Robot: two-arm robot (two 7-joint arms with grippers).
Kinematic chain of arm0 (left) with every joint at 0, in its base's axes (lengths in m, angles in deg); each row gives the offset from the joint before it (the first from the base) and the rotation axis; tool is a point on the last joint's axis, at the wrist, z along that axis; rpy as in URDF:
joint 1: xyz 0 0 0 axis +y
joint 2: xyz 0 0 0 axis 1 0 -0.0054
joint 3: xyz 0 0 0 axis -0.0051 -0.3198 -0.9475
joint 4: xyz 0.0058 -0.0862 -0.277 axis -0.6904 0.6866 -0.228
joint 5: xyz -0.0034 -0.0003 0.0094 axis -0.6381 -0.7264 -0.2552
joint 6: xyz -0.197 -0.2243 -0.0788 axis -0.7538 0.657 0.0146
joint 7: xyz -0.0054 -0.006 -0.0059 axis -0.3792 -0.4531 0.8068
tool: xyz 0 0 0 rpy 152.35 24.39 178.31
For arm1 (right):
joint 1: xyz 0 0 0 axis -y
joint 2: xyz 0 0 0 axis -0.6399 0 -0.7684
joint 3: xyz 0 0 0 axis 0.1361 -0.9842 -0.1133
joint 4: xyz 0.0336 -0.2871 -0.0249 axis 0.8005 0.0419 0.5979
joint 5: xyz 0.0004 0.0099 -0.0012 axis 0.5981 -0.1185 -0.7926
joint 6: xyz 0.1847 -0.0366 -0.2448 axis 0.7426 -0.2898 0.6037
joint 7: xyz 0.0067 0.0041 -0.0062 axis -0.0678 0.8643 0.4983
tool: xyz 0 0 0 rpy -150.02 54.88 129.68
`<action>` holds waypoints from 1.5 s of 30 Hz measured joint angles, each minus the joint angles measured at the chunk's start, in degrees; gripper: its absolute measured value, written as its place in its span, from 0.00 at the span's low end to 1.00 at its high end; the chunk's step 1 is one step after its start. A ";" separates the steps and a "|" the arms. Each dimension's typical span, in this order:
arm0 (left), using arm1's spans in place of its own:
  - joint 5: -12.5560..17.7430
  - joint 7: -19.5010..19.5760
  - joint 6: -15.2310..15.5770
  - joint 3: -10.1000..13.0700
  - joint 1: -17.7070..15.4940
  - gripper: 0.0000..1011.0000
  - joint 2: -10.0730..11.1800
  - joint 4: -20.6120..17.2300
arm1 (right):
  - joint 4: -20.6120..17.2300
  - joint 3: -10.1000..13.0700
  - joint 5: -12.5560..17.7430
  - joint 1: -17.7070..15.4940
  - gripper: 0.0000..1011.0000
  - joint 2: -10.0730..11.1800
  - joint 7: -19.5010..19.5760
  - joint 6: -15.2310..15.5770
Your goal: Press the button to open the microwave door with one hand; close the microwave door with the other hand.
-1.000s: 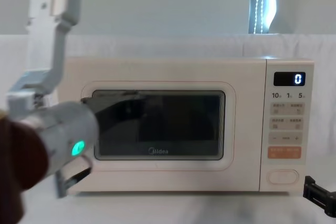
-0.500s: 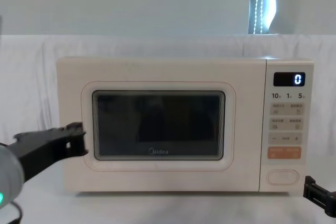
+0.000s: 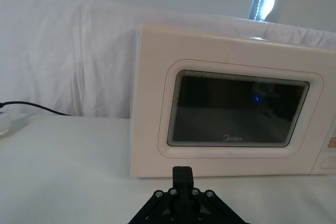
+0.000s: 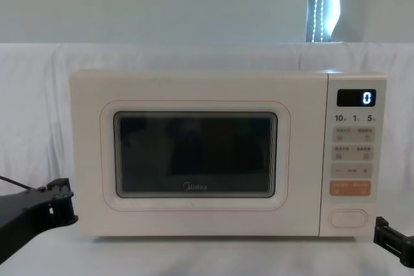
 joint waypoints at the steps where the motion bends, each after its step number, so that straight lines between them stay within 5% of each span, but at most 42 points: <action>1: 0.00 -0.01 -0.16 -0.03 0.08 0.00 -0.04 0.06 | 0.00 0.00 0.00 0.00 0.99 0.00 0.00 0.00; 45: 0.31 -0.05 -0.92 -0.09 -0.66 0.00 -0.28 0.98 | 0.00 0.00 0.00 0.00 0.99 0.00 0.00 0.00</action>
